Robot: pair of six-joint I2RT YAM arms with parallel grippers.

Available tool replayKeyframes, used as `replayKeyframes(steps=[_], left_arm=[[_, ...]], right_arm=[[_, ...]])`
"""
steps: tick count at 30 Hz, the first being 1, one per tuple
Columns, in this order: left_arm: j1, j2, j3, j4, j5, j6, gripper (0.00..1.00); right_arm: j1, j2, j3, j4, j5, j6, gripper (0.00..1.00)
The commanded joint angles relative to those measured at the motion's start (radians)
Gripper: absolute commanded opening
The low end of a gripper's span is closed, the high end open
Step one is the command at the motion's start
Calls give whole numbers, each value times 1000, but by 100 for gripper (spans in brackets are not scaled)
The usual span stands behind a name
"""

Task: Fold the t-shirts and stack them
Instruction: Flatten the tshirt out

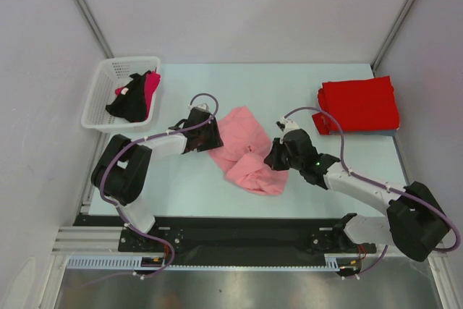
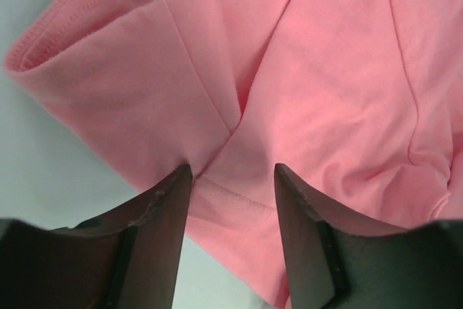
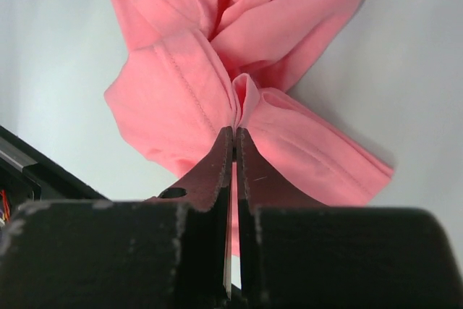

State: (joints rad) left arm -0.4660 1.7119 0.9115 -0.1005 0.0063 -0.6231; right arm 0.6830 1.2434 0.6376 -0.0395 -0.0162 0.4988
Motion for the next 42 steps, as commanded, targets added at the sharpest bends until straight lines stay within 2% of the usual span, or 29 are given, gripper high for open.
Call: replayKeyframes(steps=[1, 5, 7, 9, 11, 12, 14, 17, 20, 24, 28, 32, 39, 42], left_arm=[[4, -11, 29, -36, -63, 22, 57], [3, -34, 26, -50, -82, 28, 56], [3, -31, 27, -41, -57, 33, 46], [3, -14, 32, -33, -20, 31, 39], [3, -3, 32, -30, -14, 33, 37], [3, 2, 30, -28, -14, 33, 30], [3, -3, 29, -25, 21, 34, 23], [3, -44, 17, -24, 24, 31, 8], [3, -100, 23, -51, 30, 36, 0], [4, -162, 47, -82, 61, 37, 0], [58, -230, 93, -111, 127, 33, 0], [144, -279, 197, -157, 187, 23, 0], [305, -345, 594, -321, 213, 10, 0], [363, -403, 697, -376, 218, 0, 0]], right_arm=[[-5, -50, -6, 23, 7, 15, 0], [-17, -56, -6, 15, 7, 12, 0], [-23, -56, -6, 16, 4, 11, 0], [-31, -58, -6, 16, -4, 12, 0], [-33, -59, -6, 13, -8, 12, 0], [-36, -62, -6, 13, -8, 12, 0], [-40, -70, -7, 9, -10, 12, 0], [-53, -81, -10, 0, -5, 12, 0], [-69, -90, -12, -20, 1, 18, 0], [-99, -133, -21, -51, 16, 32, 0], [-163, -173, -9, -104, 102, 50, 0], [-311, -160, 75, -157, 140, 78, 0], [-463, -162, 327, -255, 110, 115, 0], [-491, -245, 382, -281, 114, 107, 0]])
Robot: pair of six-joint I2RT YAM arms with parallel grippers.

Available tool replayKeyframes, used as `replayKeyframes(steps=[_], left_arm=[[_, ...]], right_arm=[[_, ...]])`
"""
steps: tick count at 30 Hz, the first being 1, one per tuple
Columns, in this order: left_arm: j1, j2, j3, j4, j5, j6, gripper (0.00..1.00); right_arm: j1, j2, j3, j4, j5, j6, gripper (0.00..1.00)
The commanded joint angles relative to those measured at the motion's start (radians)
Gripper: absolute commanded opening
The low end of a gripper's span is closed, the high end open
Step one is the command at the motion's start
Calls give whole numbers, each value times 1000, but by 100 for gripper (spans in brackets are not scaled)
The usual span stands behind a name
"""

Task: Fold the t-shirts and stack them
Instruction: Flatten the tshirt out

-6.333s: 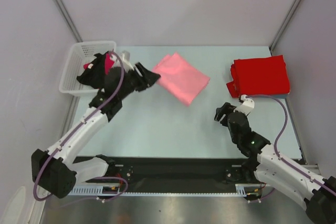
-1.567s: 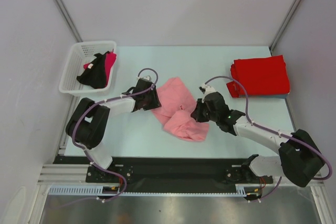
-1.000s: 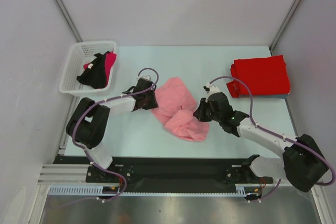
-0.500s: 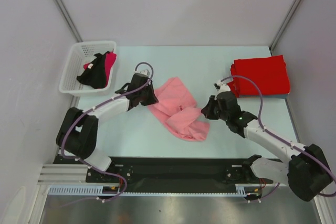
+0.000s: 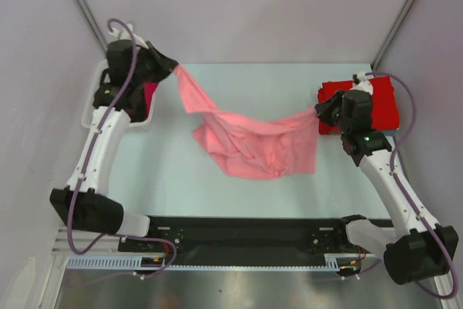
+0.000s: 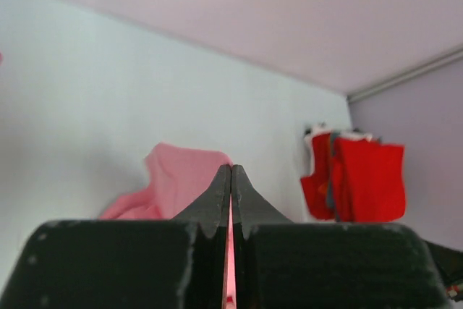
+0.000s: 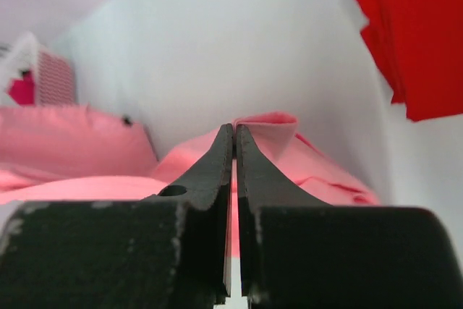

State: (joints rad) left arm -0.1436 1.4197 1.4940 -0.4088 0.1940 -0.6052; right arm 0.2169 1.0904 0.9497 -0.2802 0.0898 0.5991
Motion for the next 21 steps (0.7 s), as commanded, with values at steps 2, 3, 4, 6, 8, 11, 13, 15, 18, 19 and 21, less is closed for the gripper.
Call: replayKeyframes(steps=[2, 3, 4, 6, 8, 11, 13, 15, 18, 19, 21], left_arm=[[71, -154, 118, -85, 19, -22, 0], [81, -206, 108, -85, 16, -21, 0], [97, -231, 94, -90, 15, -21, 0], [108, -284, 39, -91, 15, -24, 0], [110, -347, -3, -90, 24, -19, 0], [110, -421, -102, -79, 38, -18, 0], [110, -458, -194, -62, 39, -13, 0], [110, -498, -300, -56, 15, -1, 0], [110, -501, -348, -51, 13, 8, 0], [110, -499, -360, -39, 16, 10, 0], [110, -489, -383, -30, 16, 10, 0]], right_arm=[[-34, -180, 55, -56, 34, 7, 0], [-39, -211, 43, -74, 45, 5, 0], [-39, -239, 25, -83, 66, 4, 0], [-42, -323, -44, -120, 79, 7, 0], [-42, -372, -97, -145, 59, 14, 0], [-42, -449, -202, -191, -5, 56, 0], [-42, -506, -285, -205, -42, 93, 0], [-40, -550, -357, -198, -64, 139, 8], [-39, -554, -402, -171, -78, 169, 9], [-40, -543, -408, -166, -119, 174, 11], [-39, -495, -407, -149, -148, 171, 22]])
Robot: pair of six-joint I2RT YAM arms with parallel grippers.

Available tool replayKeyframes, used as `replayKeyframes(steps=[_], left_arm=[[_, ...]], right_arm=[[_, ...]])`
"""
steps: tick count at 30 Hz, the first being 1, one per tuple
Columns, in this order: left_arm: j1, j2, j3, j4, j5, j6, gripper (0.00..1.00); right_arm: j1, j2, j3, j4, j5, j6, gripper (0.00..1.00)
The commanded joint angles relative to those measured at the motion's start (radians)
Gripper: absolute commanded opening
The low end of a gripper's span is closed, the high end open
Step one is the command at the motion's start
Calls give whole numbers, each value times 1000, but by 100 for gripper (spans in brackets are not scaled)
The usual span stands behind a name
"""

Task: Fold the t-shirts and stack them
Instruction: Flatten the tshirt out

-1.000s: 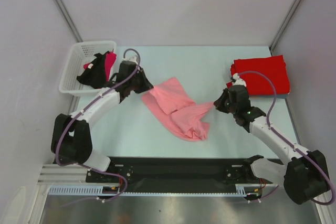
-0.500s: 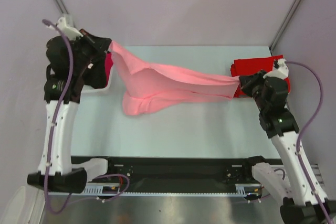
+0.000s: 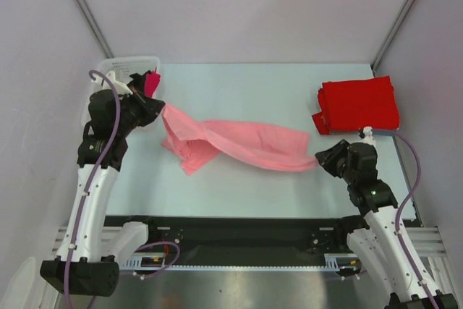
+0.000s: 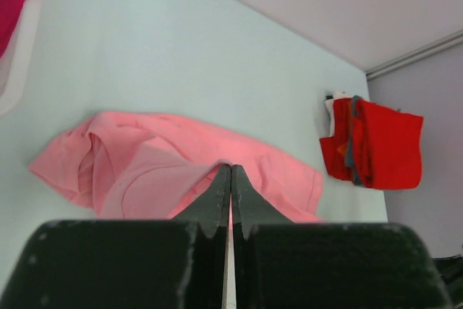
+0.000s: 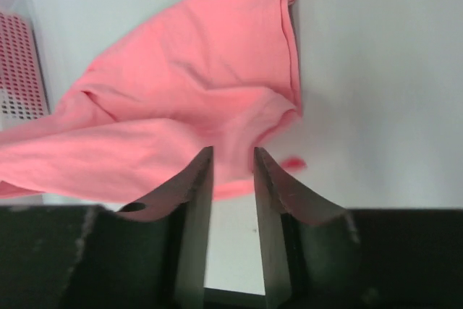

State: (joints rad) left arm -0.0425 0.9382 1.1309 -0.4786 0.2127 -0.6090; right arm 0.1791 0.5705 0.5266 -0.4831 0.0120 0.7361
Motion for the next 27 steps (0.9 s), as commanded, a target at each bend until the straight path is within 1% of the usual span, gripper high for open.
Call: replayKeyframes(steps=[1, 3, 5, 6, 7, 8, 10, 11, 14, 15, 17, 18, 19, 22, 27], left_arm=[[10, -3, -26, 47, -3, 14, 0], [10, 8, -39, 57, -4, 18, 0], [10, 16, -48, 66, -7, 20, 0], [10, 16, -63, 70, -7, 18, 0], [10, 16, -75, 87, -7, 15, 0], [10, 14, -88, 97, -6, 11, 0], [10, 10, -132, 129, 2, 0, 0], [10, 8, -143, 139, 4, -5, 0], [10, 5, -174, 158, 1, -15, 0], [10, 5, -175, 158, 1, -18, 0], [10, -1, -177, 163, 1, -21, 0], [12, -4, -186, 167, 5, -32, 0], [10, -10, -195, 188, 10, -40, 0], [10, -38, -252, 260, 39, -74, 0], [10, -39, -263, 272, 47, -71, 0]], right_arm=[[0, 44, 21, 55, -93, 25, 37], [5, 106, 24, 54, -104, 17, 43], [35, 144, 12, 37, -78, 32, 45], [52, 175, 6, 19, -54, 42, 45], [71, 192, 4, -1, 26, 61, 45], [118, 206, 0, -15, 54, 86, 45], [170, 238, -5, -38, 136, 117, 43], [222, 249, -7, -44, 158, 146, 42], [321, 293, 9, -75, 218, 189, 40], [388, 302, 22, -101, 233, 222, 40], [451, 331, 39, -149, 301, 275, 39], [501, 342, 49, -216, 327, 346, 38], [526, 357, 64, -254, 370, 396, 38], [597, 408, 67, -340, 382, 500, 37], [697, 456, 23, -287, 368, 597, 37]])
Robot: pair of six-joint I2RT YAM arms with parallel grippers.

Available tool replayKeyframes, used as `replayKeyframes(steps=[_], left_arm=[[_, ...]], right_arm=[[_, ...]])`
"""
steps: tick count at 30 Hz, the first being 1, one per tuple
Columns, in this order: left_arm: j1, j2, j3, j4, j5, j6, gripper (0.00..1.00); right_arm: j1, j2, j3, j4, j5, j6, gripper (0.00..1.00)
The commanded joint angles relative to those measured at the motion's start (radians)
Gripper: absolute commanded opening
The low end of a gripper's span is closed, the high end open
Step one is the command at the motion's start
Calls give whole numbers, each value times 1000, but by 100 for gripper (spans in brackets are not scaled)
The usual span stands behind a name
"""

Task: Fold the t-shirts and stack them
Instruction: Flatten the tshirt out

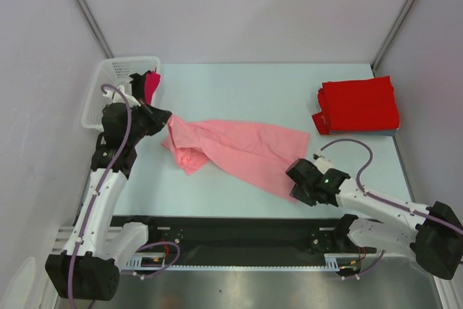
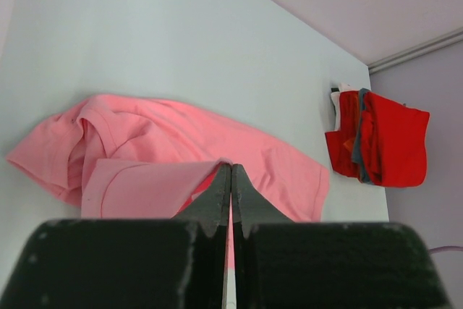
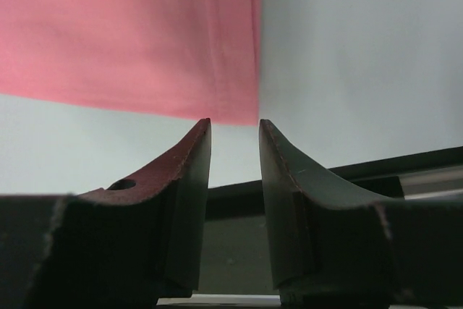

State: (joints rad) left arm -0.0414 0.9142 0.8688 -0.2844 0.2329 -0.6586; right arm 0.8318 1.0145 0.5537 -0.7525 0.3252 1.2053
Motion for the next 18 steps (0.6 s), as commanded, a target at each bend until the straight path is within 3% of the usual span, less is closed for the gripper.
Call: replayKeyframes(steps=[1, 12, 18], left_arm=[[9, -18, 1, 77, 29, -19, 0], [9, -18, -10, 94, 48, -15, 0], [9, -14, -11, 100, 51, -12, 0]], right_arm=[[64, 21, -12, -7, 60, 154, 38], [76, 102, -54, 67, 121, 215, 41], [72, 113, -98, 157, 81, 212, 39]])
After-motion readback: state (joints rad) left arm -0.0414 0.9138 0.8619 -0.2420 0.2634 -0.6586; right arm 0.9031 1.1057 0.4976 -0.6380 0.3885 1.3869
